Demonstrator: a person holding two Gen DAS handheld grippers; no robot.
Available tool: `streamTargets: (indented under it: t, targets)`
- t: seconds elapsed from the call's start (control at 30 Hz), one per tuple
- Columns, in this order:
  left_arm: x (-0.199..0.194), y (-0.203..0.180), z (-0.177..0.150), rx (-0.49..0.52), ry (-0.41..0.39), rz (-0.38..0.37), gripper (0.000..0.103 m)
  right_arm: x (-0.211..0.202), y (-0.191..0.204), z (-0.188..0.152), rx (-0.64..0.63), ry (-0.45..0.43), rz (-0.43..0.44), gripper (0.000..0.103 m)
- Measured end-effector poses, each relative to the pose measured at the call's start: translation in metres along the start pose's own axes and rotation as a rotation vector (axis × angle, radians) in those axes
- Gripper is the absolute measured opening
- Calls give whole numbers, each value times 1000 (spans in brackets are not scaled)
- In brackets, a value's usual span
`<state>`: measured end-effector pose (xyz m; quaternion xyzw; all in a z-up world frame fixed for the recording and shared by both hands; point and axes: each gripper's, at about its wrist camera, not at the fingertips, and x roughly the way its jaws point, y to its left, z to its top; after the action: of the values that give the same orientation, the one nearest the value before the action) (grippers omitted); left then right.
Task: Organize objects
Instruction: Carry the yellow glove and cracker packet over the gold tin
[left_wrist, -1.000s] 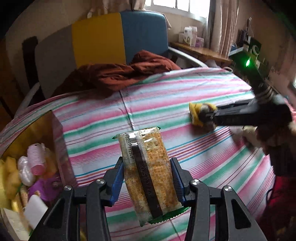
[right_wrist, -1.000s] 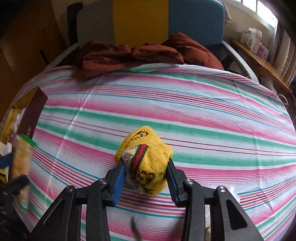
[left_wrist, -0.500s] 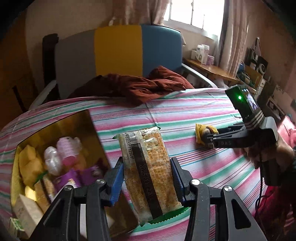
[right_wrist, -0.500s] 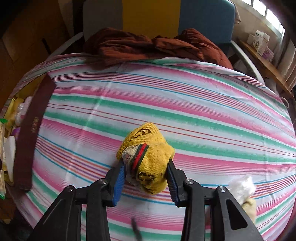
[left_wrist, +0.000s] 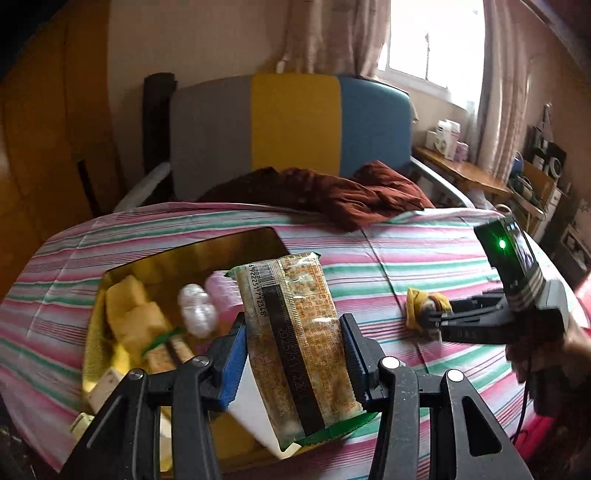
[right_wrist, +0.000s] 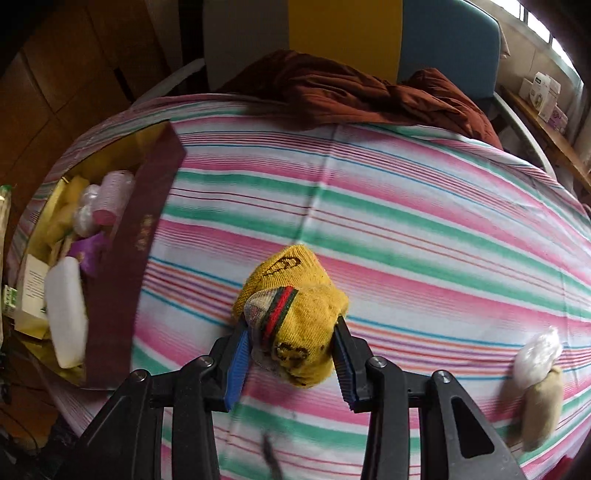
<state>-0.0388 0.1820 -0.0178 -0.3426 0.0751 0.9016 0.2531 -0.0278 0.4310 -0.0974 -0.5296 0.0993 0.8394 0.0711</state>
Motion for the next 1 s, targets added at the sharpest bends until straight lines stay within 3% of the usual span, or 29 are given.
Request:
streamTargets:
  t: [0.27,0.53,0.73,1.0]
  targets:
    - [-19,22,-6,-16,-34,59,49,-8,30,-11,17,-52,40,41]
    - [-25,48,-18,-48,-31,108,49,-43,62,-14,17,-174,108,41]
    - [-26,67,-26,-82,-24,142,49,-69,97,-9,-41,-241,167,41]
    - [-32,87,-31,-118,-28,176,49,-82,143,-8,-127,-266,245,41]
